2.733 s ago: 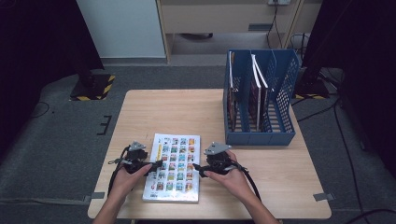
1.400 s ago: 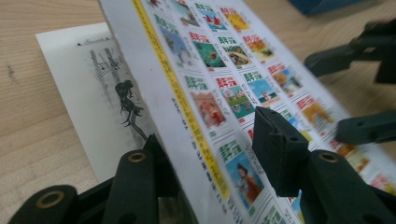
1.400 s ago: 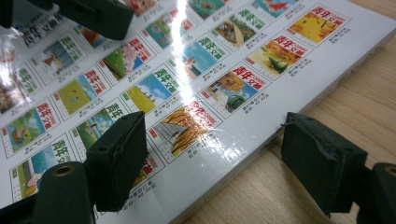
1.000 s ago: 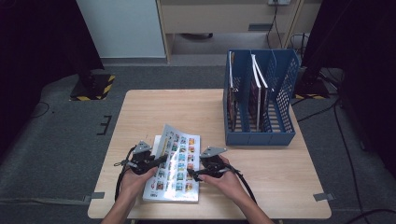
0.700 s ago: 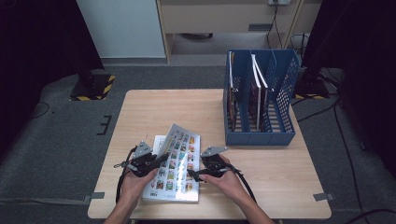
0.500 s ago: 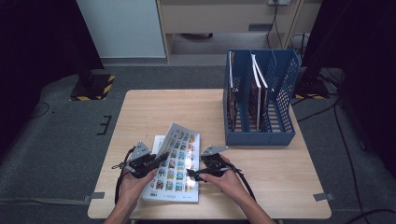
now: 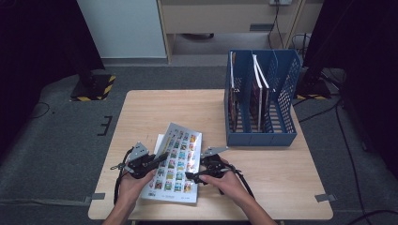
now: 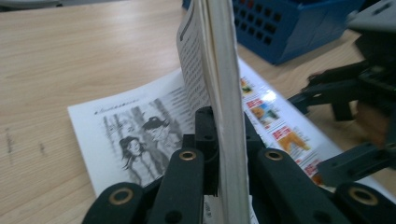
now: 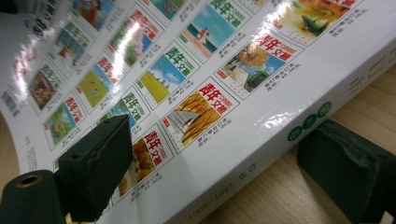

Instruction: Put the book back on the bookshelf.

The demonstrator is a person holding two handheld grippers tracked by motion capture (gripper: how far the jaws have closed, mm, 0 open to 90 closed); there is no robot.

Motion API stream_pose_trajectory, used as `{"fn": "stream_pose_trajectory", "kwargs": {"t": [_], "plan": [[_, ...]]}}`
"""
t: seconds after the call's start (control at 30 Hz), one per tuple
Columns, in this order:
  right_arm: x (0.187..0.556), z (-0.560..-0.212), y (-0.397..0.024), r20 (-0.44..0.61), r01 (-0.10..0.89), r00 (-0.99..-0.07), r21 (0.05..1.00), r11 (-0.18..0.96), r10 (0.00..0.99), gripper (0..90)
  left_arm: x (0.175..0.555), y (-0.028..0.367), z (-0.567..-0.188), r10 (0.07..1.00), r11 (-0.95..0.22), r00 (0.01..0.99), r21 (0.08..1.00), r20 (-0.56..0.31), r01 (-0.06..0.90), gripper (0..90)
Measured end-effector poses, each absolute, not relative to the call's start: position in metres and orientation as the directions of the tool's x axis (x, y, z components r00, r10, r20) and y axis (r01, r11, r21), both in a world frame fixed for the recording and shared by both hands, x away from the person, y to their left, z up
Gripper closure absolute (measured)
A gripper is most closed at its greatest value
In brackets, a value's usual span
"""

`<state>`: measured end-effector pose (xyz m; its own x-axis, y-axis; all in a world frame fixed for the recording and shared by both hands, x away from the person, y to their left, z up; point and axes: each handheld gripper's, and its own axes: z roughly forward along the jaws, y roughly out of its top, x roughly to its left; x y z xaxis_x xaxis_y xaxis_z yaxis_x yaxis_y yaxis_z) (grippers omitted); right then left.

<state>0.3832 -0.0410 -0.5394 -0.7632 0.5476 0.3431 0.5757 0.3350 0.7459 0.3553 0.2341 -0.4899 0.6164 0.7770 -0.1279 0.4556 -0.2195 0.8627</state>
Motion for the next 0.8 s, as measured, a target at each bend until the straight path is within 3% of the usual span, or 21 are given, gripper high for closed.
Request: {"fn": "stream_pose_trajectory", "kwargs": {"t": [0.07, 0.17, 0.27, 0.37, 0.5, 0.53, 0.57, 0.7, 0.73, 0.8], "plan": [[0.383, -0.539, -0.041, 0.34, 0.575, -0.763, 0.746, 0.336, 0.549, 11.4, 0.359, 0.237, -0.493, 0.811, -0.208, 0.574, 0.863, -0.11, 0.46, 76.6], [0.383, -0.539, -0.04, 0.328, 0.568, -0.766, 0.748, 0.343, 0.552, 11.5, 0.363, 0.247, -0.493, 0.862, -0.187, 0.5, 0.866, -0.082, 0.464, 53.3], [0.382, -0.539, -0.04, 0.325, 0.566, -0.767, 0.75, 0.344, 0.553, 11.6, 0.364, 0.258, -0.495, 0.878, -0.247, 0.478, 0.857, 0.001, 0.453, 45.6], [0.382, -0.539, -0.04, 0.327, 0.567, -0.767, 0.749, 0.343, 0.553, 11.6, 0.37, 0.264, -0.502, 0.855, -0.265, 0.518, 0.843, -0.019, 0.468, 36.6], [0.383, -0.539, -0.041, 0.331, 0.569, -0.767, 0.748, 0.342, 0.55, 11.6, 0.372, 0.263, -0.513, 0.858, -0.24, 0.505, 0.795, -0.095, 0.558, 31.2], [0.383, -0.539, -0.041, 0.338, 0.573, -0.765, 0.746, 0.34, 0.548, 11.6, 0.376, 0.262, -0.514, 0.84, -0.239, 0.533, 0.811, -0.104, 0.534, 30.7], [0.383, -0.54, -0.041, 0.345, 0.576, -0.763, 0.746, 0.333, 0.547, 11.6, 0.374, 0.262, -0.515, 0.859, -0.23, 0.501, 0.795, -0.106, 0.562, 29.9], [0.385, -0.54, -0.042, 0.358, 0.585, -0.758, 0.742, 0.326, 0.545, 11.7, 0.378, 0.26, -0.522, 0.83, -0.274, 0.548, 0.782, -0.102, 0.56, 26.9], [0.386, -0.54, -0.042, 0.358, 0.584, -0.758, 0.744, 0.324, 0.545, 11.7, 0.374, 0.258, -0.522, 0.855, -0.271, 0.507, 0.744, -0.106, 0.611, 25.0], [0.389, -0.54, -0.041, 0.369, 0.591, -0.753, 0.743, 0.314, 0.545, 11.6, 0.373, 0.256, -0.524, 0.853, -0.262, 0.508, 0.745, -0.118, 0.614, 23.2]]}}
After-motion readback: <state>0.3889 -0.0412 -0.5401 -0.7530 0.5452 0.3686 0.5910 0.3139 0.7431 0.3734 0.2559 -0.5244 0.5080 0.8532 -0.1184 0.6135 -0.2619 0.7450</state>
